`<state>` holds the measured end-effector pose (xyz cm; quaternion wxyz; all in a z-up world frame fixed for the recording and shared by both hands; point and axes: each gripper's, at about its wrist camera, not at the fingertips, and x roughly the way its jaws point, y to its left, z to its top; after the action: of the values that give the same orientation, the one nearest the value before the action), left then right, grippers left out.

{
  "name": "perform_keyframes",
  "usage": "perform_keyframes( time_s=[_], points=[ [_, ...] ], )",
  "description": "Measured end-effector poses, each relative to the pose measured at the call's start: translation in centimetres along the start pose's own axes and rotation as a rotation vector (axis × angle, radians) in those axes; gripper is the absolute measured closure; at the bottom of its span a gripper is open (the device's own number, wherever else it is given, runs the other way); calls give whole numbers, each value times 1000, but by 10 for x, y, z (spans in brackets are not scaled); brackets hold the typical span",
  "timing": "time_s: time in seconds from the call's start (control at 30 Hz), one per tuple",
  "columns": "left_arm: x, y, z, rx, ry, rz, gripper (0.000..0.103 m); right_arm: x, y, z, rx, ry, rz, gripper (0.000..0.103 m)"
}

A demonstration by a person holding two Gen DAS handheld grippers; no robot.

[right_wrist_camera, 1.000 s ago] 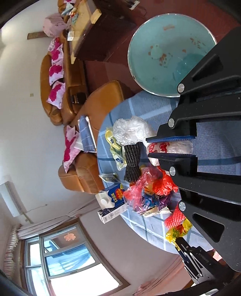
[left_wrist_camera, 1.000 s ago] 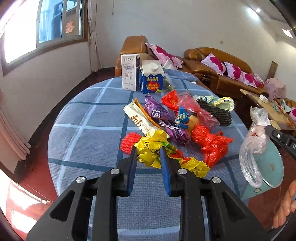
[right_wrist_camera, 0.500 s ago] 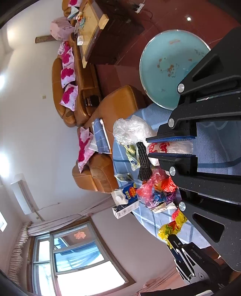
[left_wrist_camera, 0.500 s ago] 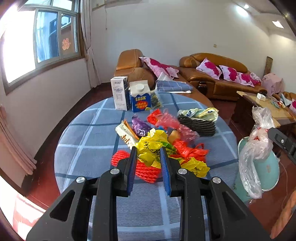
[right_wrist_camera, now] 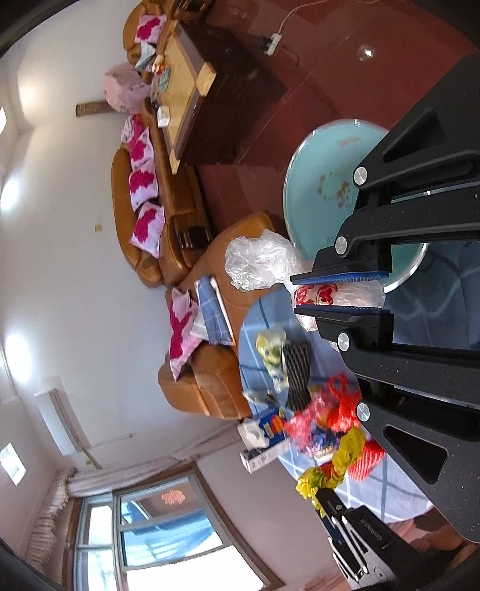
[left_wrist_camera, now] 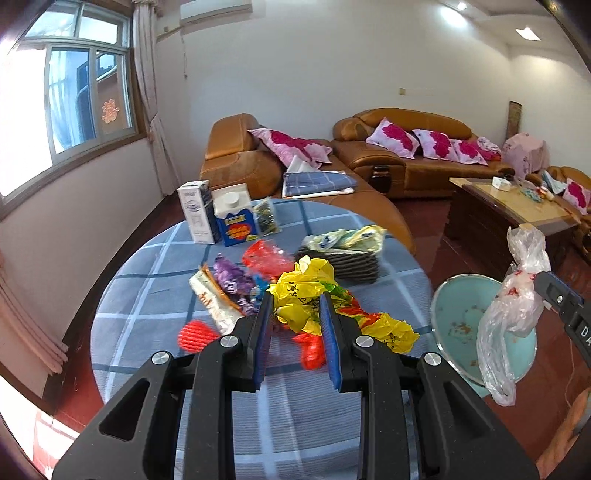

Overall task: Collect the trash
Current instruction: 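Carry the clear bag and yellow wrapper in both grippers over the teal bucket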

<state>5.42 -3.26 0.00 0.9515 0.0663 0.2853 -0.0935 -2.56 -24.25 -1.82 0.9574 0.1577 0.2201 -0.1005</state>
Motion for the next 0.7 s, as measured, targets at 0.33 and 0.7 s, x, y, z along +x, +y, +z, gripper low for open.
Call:
perform_keyframes(
  time_s=[0.33,0.7],
  points=[
    [1,-41,6,30,-1,-51,78,0,-41,1,69,-7,-92,92],
    [29,-92,6,66,37,-126,78,21,-67,-4,37,23,-205,92]
  ],
)
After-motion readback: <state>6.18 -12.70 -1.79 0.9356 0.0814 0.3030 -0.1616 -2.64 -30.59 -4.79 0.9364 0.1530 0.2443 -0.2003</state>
